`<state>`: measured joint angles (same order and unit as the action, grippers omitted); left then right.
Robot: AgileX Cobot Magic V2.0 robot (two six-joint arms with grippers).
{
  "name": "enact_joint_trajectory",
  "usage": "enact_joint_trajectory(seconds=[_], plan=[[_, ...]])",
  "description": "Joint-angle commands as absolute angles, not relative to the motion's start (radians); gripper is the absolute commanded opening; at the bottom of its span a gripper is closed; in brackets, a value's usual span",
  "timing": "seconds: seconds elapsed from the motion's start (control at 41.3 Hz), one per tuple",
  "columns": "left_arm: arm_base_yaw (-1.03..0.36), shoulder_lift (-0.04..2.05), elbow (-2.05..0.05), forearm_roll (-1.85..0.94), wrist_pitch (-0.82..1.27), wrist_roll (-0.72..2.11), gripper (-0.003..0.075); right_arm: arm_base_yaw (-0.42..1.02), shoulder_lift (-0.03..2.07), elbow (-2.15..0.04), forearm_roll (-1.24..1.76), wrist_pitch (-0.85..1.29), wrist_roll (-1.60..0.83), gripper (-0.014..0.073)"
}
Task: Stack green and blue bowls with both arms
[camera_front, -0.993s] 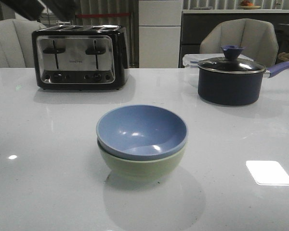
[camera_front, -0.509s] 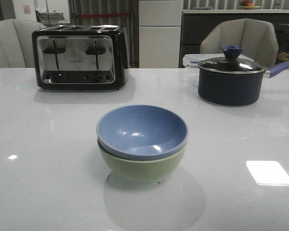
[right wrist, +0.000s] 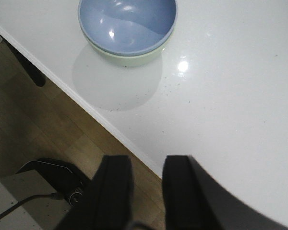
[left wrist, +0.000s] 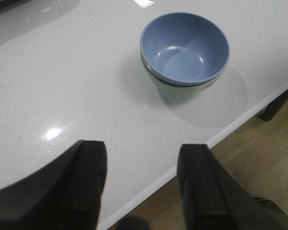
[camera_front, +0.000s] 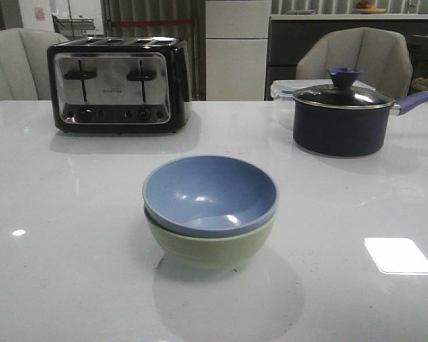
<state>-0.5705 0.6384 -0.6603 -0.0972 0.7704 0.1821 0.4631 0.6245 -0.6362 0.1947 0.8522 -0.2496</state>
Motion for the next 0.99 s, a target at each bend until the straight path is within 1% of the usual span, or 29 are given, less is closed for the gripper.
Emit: enact_joint_trajectory(seconds=[0.0, 0.048, 0.097, 0.145, 0.194, 0.799, 0.896, 0.969], plan=[[-0.572, 0.636, -0.689, -0.105, 0.697, 0.172, 0.0237, 0.458, 0.623, -0.662, 0.199, 0.799, -0.245, 0.0176], [-0.572, 0.636, -0.689, -0.105, 0.697, 0.172, 0.0174, 0.458, 0.623, -0.662, 0.199, 0.799, -0.245, 0.0119], [-0.572, 0.636, -0.689, -0.105, 0.697, 0.172, 0.0133, 0.458, 0.623, -0.662, 0.199, 0.798, -0.245, 0.0061], [-0.572, 0.636, -0.689, -0.105, 0.697, 0.172, 0.0088, 0.458, 0.623, -0.662, 0.199, 0.798, -0.245, 0.0037], [-0.572, 0.636, -0.689, -0.105, 0.699, 0.172, 0.0097, 0.458, 0.623, -0.662, 0.199, 0.798, -0.245, 0.0045], [-0.572, 0.618, -0.681, -0.101, 0.686, 0.175, 0.0097, 0.458, 0.623, -0.662, 0.199, 0.799, -0.245, 0.0043], [-0.514, 0.557, -0.648, -0.06, 0.647, 0.178, 0.0097, 0.458, 0.623, -0.662, 0.199, 0.799, -0.245, 0.0043], [-0.439, 0.478, -0.582, -0.06, 0.561, 0.178, 0.0096, 0.458, 0.623, -0.662, 0.199, 0.798, -0.245, 0.0043]])
